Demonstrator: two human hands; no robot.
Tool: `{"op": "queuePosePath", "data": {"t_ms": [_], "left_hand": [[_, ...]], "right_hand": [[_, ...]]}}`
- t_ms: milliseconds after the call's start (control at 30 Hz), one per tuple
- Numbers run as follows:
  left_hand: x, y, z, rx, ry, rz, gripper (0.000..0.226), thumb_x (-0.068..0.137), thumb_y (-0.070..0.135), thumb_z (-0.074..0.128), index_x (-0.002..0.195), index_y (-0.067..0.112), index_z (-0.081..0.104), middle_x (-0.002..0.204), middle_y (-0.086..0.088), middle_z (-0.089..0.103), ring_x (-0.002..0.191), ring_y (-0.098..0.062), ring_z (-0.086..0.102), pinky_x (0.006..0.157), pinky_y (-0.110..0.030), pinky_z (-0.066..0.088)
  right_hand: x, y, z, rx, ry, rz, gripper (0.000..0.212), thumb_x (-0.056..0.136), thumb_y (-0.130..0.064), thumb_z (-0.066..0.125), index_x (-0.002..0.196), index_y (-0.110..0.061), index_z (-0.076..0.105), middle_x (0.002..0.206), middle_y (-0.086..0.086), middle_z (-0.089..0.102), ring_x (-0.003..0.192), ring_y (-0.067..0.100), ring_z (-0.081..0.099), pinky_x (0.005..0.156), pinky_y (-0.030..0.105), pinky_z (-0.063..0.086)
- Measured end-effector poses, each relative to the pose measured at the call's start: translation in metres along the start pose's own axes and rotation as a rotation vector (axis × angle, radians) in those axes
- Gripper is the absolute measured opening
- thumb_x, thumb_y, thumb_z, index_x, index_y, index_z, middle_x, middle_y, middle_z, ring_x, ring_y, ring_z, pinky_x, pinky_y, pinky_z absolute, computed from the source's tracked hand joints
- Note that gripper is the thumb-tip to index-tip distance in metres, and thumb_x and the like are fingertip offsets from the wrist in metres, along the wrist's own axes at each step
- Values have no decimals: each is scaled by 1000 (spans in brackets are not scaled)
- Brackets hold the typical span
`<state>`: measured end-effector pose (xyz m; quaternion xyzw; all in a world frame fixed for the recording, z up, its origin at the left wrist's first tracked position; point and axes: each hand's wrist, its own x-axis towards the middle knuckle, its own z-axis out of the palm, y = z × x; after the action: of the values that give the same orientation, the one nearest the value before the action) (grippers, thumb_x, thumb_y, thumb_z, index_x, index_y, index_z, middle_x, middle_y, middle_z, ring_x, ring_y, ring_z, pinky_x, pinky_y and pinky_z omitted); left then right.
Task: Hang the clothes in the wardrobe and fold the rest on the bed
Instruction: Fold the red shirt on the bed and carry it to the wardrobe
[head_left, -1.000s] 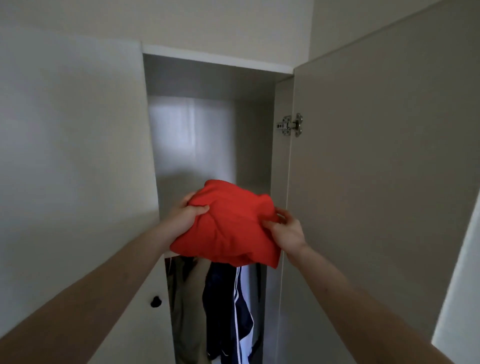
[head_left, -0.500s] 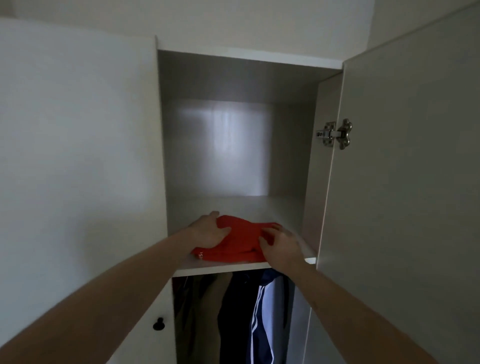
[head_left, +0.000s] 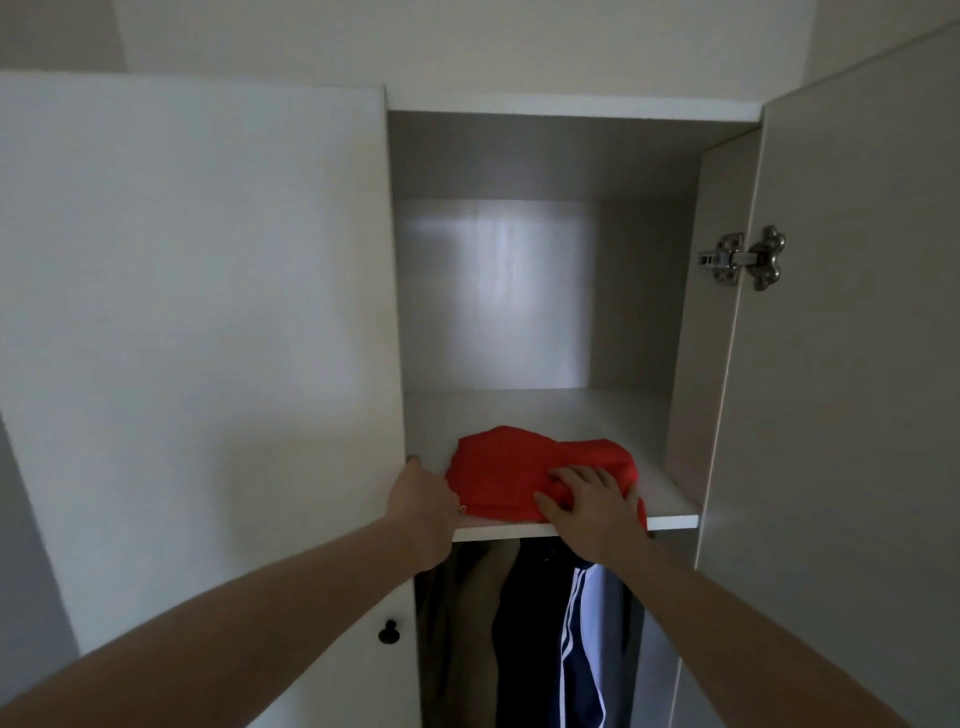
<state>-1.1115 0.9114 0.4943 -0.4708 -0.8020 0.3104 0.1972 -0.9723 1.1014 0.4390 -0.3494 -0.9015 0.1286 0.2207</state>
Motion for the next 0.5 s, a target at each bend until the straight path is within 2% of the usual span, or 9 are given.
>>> {"op": "queuePosePath", "data": {"t_ms": [133,267,333,400,433,500], "left_hand": [[-11,-3,1,11,-9,44,21,102,29,45,111,26,63,104,5,65,100,-18,60,109,-35,30],[-41,1,1,16,27,78,18,103,22,45,105,24,63,101,4,66,98,-19,59,107,-33,32],[-60,5,7,68,62,99,21,105,13,44,104,17,65,108,-1,66,106,-24,58,111,-32,29],[-83,6,9,58,95,135,24,106,4,40,106,6,64,115,-12,66,114,-31,57,113,-25,26],[-97,5,7,42,97,151,21,105,2,42,101,5,63,110,-15,67,112,-33,58,112,-23,25],[-130,4,0,42,74,135,21,102,6,52,82,11,58,89,-7,65,95,-27,63,116,-33,29]], "right_hand": [[0,1,1,7,-12,1,58,93,-75,44,144,-46,49,156,-13,44,150,27,30,122,65,10],[-4,-1,5,-22,4,-42,58,92,-75,46,142,-45,51,155,-12,46,147,27,34,120,64,17],[-3,-7,7,-16,-25,-77,59,92,-75,46,143,-45,51,156,-11,46,148,27,33,120,64,17],[-3,-19,12,-2,-58,-116,60,92,-75,46,144,-44,50,156,-10,46,149,28,32,120,65,16],[-3,-27,15,5,-69,-141,60,93,-75,47,144,-44,50,156,-9,45,150,28,31,121,66,16],[-5,-43,21,14,-82,-184,60,93,-74,47,144,-43,50,157,-8,45,150,30,31,120,67,15]]}}
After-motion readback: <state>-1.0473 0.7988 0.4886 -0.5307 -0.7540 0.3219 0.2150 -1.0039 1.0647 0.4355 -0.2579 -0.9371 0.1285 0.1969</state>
